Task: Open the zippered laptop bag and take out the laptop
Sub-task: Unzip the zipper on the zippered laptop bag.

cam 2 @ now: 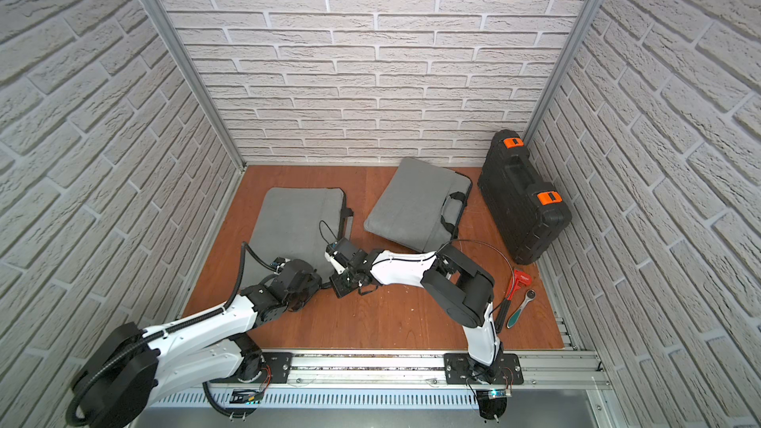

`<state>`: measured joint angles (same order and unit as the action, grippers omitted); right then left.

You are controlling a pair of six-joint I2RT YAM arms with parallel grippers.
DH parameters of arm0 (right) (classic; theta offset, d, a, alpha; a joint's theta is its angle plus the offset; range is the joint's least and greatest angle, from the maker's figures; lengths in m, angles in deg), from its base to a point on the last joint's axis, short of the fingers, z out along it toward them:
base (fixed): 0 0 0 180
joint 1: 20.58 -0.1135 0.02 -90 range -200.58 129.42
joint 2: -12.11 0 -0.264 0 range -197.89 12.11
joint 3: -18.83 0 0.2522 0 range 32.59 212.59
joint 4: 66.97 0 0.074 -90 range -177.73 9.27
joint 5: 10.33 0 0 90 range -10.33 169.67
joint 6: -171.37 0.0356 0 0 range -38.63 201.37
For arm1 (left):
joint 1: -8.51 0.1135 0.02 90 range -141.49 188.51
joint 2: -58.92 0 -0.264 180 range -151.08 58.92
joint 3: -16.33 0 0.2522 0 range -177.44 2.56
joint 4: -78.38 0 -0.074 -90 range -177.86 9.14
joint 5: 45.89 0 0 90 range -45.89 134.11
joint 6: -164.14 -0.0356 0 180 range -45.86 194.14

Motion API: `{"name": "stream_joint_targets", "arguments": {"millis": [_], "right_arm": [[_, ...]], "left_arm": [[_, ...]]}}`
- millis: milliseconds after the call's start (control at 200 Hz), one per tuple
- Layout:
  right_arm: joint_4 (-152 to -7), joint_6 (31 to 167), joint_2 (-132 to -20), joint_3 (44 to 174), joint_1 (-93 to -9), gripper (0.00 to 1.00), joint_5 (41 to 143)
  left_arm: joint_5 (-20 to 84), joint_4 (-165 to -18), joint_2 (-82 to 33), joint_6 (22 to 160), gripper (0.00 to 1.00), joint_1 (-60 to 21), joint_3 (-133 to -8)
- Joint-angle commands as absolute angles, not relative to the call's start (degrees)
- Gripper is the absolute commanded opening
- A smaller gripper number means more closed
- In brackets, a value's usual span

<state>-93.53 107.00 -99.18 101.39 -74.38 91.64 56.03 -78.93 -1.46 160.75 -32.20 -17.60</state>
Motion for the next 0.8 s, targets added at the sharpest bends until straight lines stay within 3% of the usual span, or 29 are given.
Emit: {"name": "stream_joint_targets", "arguments": {"millis": [0,170,300,795], "right_arm": [[-93.00,107.86,-99.45,101.30,-75.69,0.06,94.35],[-95.72,107.60,-99.10,101.66,-75.71,0.06,92.79],[-98.01,107.21,-98.90,102.35,-75.69,0.06,91.59],[-102.52,104.26,-100.81,106.57,-75.57,0.06,89.16]], "left_arm": [[57.50,-83.23,-0.82,161.21,0.35,-32.63,-16.79],[58.65,-81.70,1.75,162.49,0.13,-32.63,-14.96],[60.37,-79.52,4.61,163.29,0.04,-32.55,-13.76],[61.25,-69.48,15.12,162.31,0.00,-29.27,-10.76]]}}
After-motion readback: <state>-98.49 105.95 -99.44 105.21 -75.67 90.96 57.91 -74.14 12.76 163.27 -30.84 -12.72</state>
